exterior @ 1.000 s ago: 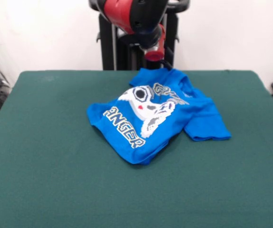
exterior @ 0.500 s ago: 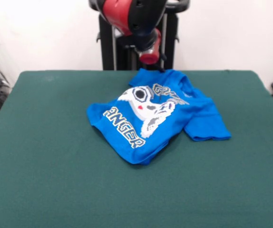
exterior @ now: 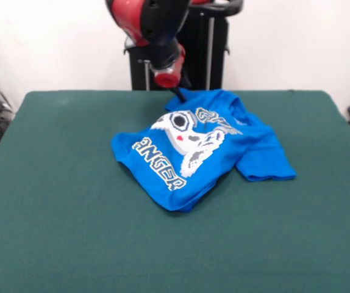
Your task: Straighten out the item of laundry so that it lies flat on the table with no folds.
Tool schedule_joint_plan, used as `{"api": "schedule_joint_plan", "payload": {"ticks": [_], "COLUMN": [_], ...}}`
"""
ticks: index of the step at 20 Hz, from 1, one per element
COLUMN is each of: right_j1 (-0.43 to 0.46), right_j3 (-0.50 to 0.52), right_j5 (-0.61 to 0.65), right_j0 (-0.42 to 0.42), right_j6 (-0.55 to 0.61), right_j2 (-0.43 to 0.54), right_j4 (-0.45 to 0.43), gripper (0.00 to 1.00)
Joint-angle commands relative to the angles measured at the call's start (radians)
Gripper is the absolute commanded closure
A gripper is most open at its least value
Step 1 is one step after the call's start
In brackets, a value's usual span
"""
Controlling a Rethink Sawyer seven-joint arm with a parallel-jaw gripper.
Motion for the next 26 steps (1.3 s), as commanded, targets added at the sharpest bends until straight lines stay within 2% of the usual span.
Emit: {"api": "schedule_joint_plan", "payload": {"ticks": [1, 5, 8, 13, 26], "right_j1": [0.016, -0.057, -0.065, -0.065, -0.033], "right_j3": [0.012, 0.076, 0.094, 0.093, 0.076], "right_j5": [0.054, -0.064, -0.088, -0.073, 0.056], "right_j0": [-0.026, -0.074, -0.117, -0.15, -0.177], "right_j6": [-0.283, -0.298, -0.328, -0.325, -0.299], "right_j2": [0.124, 0.163, 0.188, 0.203, 0.275], "right_j4": [-0.054, -0.05, -0.064, -0.104, -0.092], "gripper": [0.0, 0.0, 0.0, 0.0, 0.0]}}
